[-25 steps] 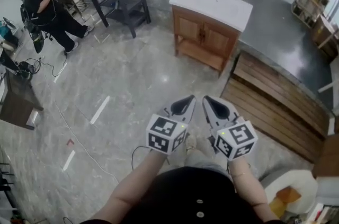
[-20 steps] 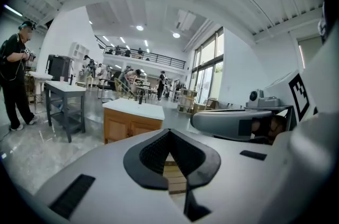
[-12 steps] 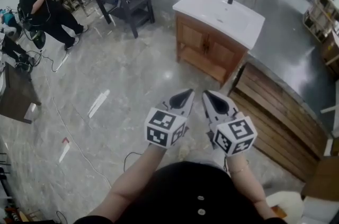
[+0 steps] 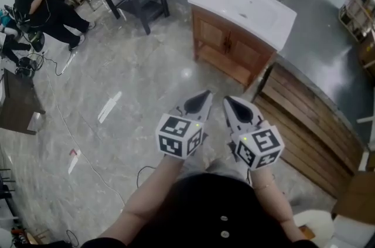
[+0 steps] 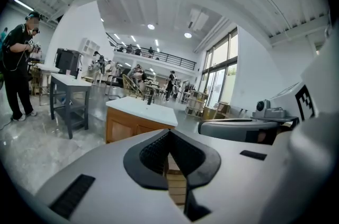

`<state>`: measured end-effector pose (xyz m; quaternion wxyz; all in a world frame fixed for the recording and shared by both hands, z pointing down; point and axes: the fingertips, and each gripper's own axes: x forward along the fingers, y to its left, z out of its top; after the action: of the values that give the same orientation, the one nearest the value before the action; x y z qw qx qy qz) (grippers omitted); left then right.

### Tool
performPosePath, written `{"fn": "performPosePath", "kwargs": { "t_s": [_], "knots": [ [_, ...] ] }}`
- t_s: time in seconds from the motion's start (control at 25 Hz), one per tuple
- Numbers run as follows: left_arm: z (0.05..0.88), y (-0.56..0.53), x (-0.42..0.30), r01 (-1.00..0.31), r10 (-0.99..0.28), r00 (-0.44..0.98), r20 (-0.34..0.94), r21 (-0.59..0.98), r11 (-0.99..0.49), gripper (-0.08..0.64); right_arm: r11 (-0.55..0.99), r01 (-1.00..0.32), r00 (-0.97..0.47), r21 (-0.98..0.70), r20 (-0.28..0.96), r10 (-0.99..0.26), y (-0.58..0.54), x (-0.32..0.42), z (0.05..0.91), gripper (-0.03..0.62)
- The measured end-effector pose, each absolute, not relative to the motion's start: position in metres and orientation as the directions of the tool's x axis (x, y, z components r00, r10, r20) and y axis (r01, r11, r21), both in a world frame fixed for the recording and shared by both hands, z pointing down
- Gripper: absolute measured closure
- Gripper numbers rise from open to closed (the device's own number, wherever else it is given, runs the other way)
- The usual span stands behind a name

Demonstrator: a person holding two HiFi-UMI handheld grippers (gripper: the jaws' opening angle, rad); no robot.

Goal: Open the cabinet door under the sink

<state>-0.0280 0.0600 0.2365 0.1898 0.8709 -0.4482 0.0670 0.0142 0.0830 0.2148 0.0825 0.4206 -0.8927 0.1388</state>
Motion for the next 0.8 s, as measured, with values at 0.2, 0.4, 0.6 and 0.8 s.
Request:
{"fn": "performPosePath", "kwargs": {
  "t_s": [0.2, 0.4, 0.6, 0.8],
  "knots": [
    [0.241, 0.041, -0.028, -0.811, -0.752, 0.585, 0.305, 0.237, -0.535, 0.554, 0.59, -0.788, -0.615, -0.176, 0.263, -0.743, 0.064, 0.017, 0.22, 0.584],
    [0.246, 0.01, -0.025, -0.792, -0.73, 0.61, 0.307, 0.227, -0.566, 0.554, 0.572, -0.802, -0.597, -0.173, 0.26, -0.759, 0.031, 0.012, 0.224, 0.584],
    [0.243, -0.039, -0.03, -0.774, -0.713, 0.631, 0.306, 0.196, -0.602, 0.554, 0.558, -0.811, -0.585, -0.177, 0.26, -0.768, -0.018, 0.002, 0.23, 0.584],
    [0.239, -0.094, -0.042, -0.754, -0.684, 0.653, 0.325, 0.191, -0.629, 0.554, 0.542, -0.82, -0.572, -0.184, 0.258, -0.779, -0.072, -0.014, 0.223, 0.584]
  ]
}}
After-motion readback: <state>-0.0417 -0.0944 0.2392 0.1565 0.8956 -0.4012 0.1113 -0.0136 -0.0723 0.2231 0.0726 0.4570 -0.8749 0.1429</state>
